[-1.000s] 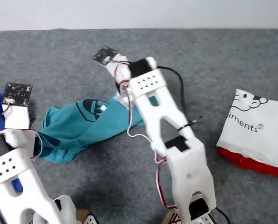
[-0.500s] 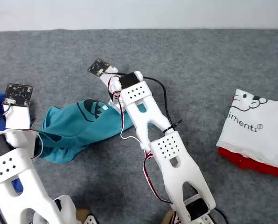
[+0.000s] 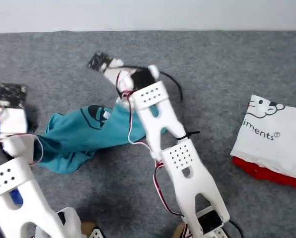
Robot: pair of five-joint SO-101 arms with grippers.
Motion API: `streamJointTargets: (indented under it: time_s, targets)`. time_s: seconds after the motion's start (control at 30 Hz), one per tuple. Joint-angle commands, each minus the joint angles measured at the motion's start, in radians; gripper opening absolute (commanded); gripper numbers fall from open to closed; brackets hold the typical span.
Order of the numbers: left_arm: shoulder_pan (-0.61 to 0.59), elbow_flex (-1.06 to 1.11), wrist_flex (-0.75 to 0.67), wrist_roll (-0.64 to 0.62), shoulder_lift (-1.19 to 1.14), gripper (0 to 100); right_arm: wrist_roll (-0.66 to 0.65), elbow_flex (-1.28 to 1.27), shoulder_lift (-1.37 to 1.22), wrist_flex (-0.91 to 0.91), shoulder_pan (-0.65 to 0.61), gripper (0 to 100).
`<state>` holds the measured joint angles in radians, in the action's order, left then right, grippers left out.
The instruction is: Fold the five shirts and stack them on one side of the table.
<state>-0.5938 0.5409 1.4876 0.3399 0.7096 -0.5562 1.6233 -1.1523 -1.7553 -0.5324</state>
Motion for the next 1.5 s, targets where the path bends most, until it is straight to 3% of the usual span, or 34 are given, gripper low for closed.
streamJointTargets:
  time_s: [0.0, 0.2, 0.43, 0.67, 0.83, 0.97, 1.2, 1.33, 1.47]
  targets:
    - [0.018, -0.139, -0.018, -0.063, 0.021, 0, -0.012, 0.051, 0.176, -0.039, 0.051, 1.0]
    - [0.114, -0.265, -0.018, -0.104, 0.021, 0, -0.011, 0.052, 0.354, -0.041, 0.130, 1.0]
    - [0.127, -0.363, 0.068, -0.097, 0.021, 0, -0.009, -0.051, 0.587, -0.044, 0.170, 1.0]
    - [0.120, -0.367, 0.267, 0.043, 0.023, 0, -0.011, -0.686, 0.960, -0.042, 0.108, 1.0]
    - [0.074, -0.280, 0.264, 0.106, 0.020, 0, -0.009, -1.195, 1.173, -0.028, 0.036, 1.0]
    - [0.074, -0.162, 0.247, 0.164, 0.021, 0, -0.003, -1.514, 1.219, 0.107, -0.018, 1.0]
    - [0.071, -0.031, 0.157, 0.169, 0.021, 0, -0.005, -1.811, 1.219, 0.358, -0.065, 1.2]
    - [0.071, -0.021, 0.143, 0.169, 0.021, 0, 0.017, -1.788, 1.219, 0.251, -0.067, 10.6]
    - [0.074, -0.019, 0.123, 0.167, 0.021, 0, 0.147, -1.741, 1.219, 0.170, -0.064, 25.7]
